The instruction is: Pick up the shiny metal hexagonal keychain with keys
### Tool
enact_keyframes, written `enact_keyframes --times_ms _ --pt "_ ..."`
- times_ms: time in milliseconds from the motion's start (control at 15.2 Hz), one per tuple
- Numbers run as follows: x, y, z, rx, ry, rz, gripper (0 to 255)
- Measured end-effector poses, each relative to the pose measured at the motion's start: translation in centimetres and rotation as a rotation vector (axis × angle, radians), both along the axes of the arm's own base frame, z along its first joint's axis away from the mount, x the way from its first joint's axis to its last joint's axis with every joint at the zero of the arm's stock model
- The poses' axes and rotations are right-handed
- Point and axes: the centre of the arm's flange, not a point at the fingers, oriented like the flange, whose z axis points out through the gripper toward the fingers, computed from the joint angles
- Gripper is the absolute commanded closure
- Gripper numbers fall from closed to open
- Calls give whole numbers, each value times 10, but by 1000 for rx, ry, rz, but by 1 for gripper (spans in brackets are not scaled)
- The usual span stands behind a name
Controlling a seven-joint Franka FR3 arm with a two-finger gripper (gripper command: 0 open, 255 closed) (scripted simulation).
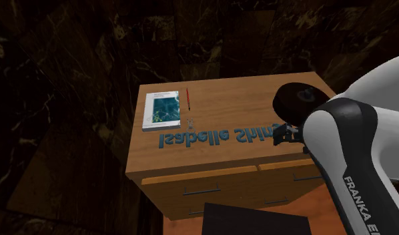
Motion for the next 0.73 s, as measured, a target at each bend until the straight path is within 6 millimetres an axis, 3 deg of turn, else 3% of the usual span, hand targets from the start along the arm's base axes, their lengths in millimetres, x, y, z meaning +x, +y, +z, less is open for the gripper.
enact_keyframes --times_ms 198,726 --pt "10 12 -6 -9 2 12 0" --pt "68 101 -34 -65 16 88 0"
